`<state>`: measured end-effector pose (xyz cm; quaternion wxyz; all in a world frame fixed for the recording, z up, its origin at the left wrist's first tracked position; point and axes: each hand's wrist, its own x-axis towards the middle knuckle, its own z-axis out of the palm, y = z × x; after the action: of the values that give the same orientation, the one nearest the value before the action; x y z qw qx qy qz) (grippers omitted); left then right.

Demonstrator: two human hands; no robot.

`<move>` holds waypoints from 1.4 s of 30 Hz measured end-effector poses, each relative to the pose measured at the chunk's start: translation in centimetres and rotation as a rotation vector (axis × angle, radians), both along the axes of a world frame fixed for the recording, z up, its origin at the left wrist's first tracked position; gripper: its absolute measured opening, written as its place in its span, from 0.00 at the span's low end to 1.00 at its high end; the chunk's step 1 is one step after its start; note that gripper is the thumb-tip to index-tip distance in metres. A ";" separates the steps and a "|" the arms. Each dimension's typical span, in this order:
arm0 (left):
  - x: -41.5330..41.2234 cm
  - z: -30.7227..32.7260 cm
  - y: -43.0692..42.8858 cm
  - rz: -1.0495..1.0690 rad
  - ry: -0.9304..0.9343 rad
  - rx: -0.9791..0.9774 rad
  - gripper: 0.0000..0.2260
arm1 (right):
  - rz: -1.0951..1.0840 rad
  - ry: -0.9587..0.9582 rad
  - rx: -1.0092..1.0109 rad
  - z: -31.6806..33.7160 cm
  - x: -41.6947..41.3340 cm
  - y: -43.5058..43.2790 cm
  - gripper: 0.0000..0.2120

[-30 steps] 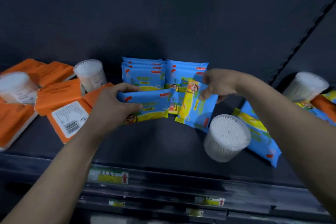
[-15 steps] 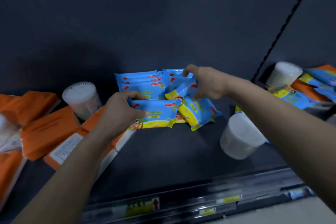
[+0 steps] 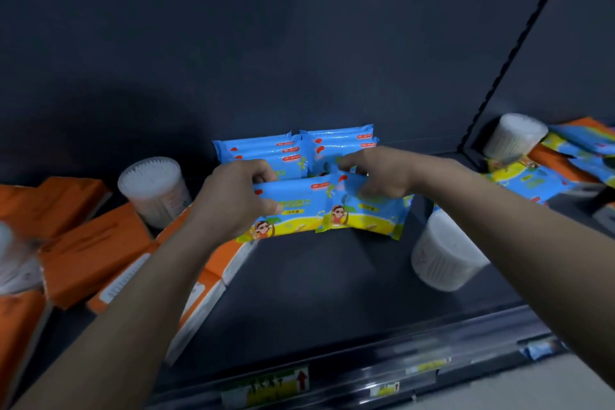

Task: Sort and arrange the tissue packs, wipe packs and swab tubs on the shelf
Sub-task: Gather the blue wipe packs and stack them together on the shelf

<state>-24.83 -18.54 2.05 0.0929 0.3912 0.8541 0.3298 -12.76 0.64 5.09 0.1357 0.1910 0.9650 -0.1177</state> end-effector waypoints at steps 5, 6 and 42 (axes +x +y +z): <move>1.1 -0.1 -0.2 -0.001 0.036 -0.057 0.16 | 0.072 -0.091 -0.004 -0.6 -1.3 0.4 0.26; 1.3 -0.2 -0.2 -0.005 0.030 -0.072 0.16 | 0.089 -0.123 0.007 -0.8 -1.5 0.5 0.27; -0.3 -2.2 3.9 0.163 0.323 -0.282 0.18 | 0.311 0.116 0.349 -1.2 -3.5 4.1 0.32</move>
<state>-25.09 -14.60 -0.18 -0.0184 0.3518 0.9244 0.1465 -16.26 4.75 3.85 0.0615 0.0535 0.9947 0.0623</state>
